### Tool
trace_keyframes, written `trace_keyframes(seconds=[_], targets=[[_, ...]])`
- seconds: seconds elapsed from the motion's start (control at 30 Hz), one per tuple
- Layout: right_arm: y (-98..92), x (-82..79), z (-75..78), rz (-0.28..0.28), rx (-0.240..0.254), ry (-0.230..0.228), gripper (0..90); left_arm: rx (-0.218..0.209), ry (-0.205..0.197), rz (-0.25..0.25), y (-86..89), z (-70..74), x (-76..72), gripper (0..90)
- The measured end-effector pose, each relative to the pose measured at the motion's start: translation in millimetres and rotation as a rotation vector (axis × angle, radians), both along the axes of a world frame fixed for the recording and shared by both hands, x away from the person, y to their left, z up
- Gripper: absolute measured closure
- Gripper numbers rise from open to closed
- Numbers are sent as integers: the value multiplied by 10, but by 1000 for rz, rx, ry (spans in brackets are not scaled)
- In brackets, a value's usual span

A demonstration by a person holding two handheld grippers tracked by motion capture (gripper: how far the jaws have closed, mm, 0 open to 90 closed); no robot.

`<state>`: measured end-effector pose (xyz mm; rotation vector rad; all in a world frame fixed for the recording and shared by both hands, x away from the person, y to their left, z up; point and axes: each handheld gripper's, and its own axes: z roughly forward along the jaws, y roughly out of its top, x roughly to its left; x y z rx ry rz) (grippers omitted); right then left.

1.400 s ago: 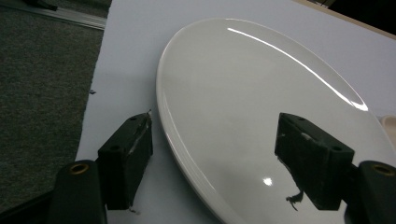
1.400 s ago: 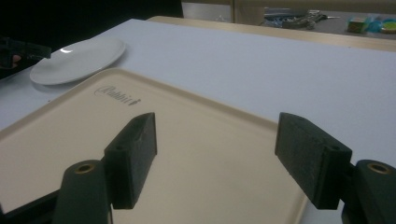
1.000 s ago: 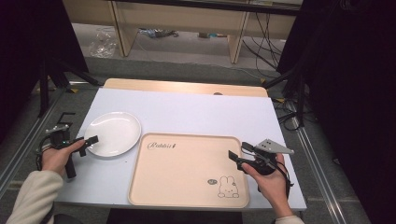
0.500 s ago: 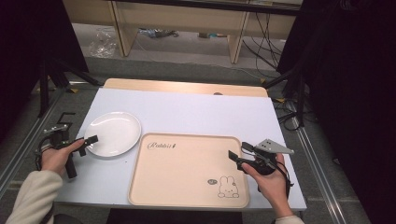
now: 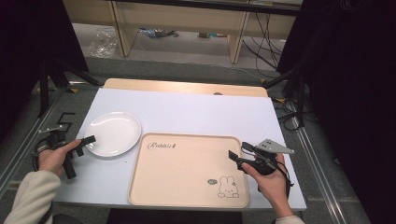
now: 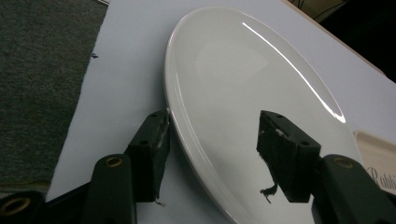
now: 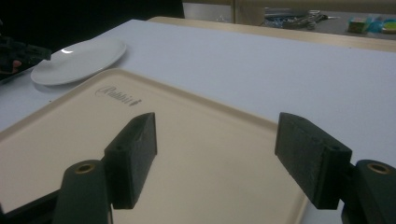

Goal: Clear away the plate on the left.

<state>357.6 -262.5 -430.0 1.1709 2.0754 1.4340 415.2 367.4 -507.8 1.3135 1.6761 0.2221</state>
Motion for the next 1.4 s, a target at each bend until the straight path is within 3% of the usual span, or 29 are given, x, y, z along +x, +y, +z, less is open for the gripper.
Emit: trace_keyframes(seconds=[0.23,0.27,0.5,0.77,0.8,0.9,1.1,1.13,1.23,1.4], targets=[[13,-1,-5,2,18,12,305,-52,19,15,27,-5,-13,503],[0,-1,2,-2,-1,-1,305,-62,24,17,31,-5,-16,511],[-4,-1,2,-2,-2,6,305,-78,41,24,52,-10,-23,575],[1,0,1,-1,-2,-1,305,-143,62,38,85,-37,-47,647],[6,5,-4,3,4,-4,305,-213,75,51,110,-63,-58,655],[0,0,1,-2,-2,0,306,-239,80,56,124,-82,-70,686],[2,5,-2,-1,-4,-11,306,-230,92,61,123,-87,-74,742],[3,-8,7,-1,-4,15,306,-234,95,62,128,-92,-77,761],[-9,3,6,-1,-19,-11,306,-233,96,60,127,-90,-78,778],[-5,-2,12,-3,-13,0,307,-287,103,60,148,-108,-88,796]])
